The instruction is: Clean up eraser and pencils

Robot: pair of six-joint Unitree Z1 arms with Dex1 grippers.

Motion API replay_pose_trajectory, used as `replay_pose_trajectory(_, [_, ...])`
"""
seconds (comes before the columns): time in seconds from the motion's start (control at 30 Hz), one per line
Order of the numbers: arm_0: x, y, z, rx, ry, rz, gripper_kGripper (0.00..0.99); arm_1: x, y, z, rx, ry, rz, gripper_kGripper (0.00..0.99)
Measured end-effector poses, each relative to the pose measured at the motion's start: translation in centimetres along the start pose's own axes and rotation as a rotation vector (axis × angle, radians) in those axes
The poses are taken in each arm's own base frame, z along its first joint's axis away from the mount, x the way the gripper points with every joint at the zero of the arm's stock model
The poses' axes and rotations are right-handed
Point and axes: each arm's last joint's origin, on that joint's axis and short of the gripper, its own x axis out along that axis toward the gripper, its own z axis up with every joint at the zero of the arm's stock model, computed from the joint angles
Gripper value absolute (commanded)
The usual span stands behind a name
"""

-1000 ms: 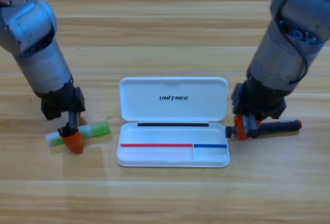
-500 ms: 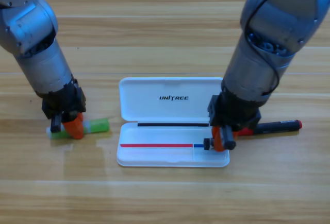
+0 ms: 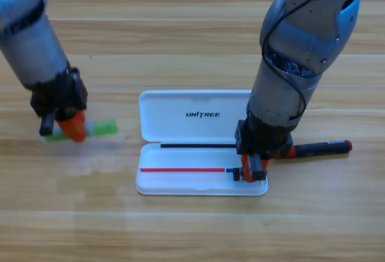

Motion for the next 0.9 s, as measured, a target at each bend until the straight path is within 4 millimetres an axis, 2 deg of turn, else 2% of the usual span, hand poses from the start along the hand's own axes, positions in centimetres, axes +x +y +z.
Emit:
replay_pose_trajectory(0.07, [-0.8, -0.1, -0.1, 0.000, -0.008, 0.010, 0.000, 0.0, -0.1, 0.0, 0.000, 0.005, -0.008, 0.696])
replay_pose_trajectory(0.1, [-0.9, -0.2, -0.1, 0.000, -0.008, 0.009, 0.000, -0.1, -0.1, 0.0, 0.000, 0.009, -0.015, 0.828])
replay_pose_trajectory(0.13, [-1.0, -0.2, -0.2, 0.000, -0.007, 0.009, 0.000, -0.1, -0.2, 0.0, 0.000, 0.016, -0.026, 0.874])
replay_pose_trajectory(0.33, [-0.9, -0.3, -0.2, 0.000, -0.004, 0.005, 0.000, -0.5, -0.5, 0.3, 0.001, 0.011, -0.048, 0.931])
replay_pose_trajectory(0.47, [-0.9, -0.4, -0.3, 0.000, 0.000, 0.000, 0.000, -0.6, -0.4, 0.2, 0.001, 0.011, -0.048, 0.936])
replay_pose_trajectory(0.6, [-1.3, -0.8, -0.6, -0.001, 0.017, -0.028, 0.000, -1.4, 0.9, -1.1, 0.002, 0.023, -0.038, 0.936])
replay_pose_trajectory(0.67, [-2.2, -1.0, -0.6, 0.000, 0.002, -0.047, 0.000, -2.7, 1.7, -2.0, -0.004, 0.016, -0.044, 0.936])
replay_pose_trajectory(0.8, [-5.3, -0.9, 0.2, 0.016, -0.089, -0.036, 0.000, -4.8, 3.4, -4.1, -0.089, 0.010, -0.053, 0.936])
replay_pose_trajectory(0.9, [-6.7, -1.1, 1.4, 0.051, -0.132, -0.032, 0.000, -5.1, 3.5, -5.5, -0.117, 0.028, -0.052, 0.936])
